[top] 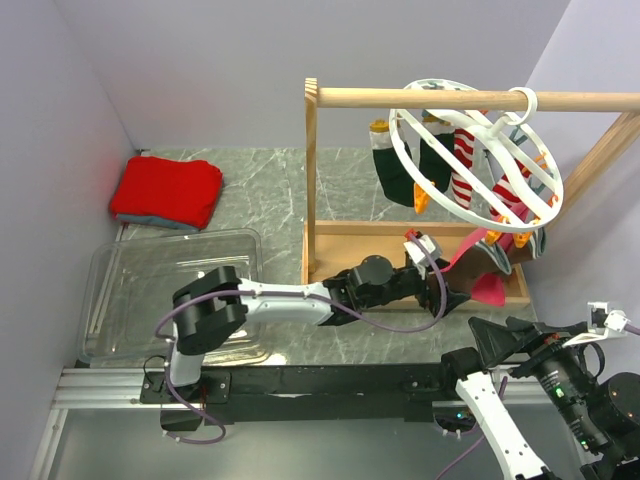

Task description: Remove the socks clipped to the hanger

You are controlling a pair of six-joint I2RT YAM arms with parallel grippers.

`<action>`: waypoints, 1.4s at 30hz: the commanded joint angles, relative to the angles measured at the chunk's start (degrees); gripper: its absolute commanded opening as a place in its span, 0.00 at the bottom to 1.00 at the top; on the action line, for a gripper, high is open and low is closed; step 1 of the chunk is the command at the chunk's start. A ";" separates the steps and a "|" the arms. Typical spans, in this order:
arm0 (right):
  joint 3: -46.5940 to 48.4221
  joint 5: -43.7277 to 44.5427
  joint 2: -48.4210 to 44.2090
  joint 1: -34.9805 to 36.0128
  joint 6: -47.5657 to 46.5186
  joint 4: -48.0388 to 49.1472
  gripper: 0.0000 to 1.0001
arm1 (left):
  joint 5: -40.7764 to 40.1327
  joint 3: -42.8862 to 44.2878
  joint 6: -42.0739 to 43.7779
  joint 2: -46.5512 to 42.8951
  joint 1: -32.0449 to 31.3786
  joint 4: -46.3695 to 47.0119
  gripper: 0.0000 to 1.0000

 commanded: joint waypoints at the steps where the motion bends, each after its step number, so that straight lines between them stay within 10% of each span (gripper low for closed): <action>1: 2.85 -2.33 0.97 -0.07 -0.64 -3.43 1.00 | -3.43 5.65 4.74 2.38 0.37 5.37 0.96; 9: 1.09 1.88 1.31 -0.07 -0.20 -1.42 1.00 | -1.70 9.96 3.95 7.39 0.46 4.75 0.98; 21: 1.88 7.33 4.92 -0.07 -3.54 2.19 1.00 | 26.77 12.27 -11.76 5.38 4.85 -1.58 0.25; 34: 2.15 2.94 12.03 -0.07 -4.42 17.64 1.00 | 41.99 2.94 -37.51 -0.86 5.99 12.13 0.26; 42: -3.82 -0.75 14.50 -0.07 -3.63 25.04 1.00 | 40.59 0.56 -32.64 -5.96 5.99 4.59 0.24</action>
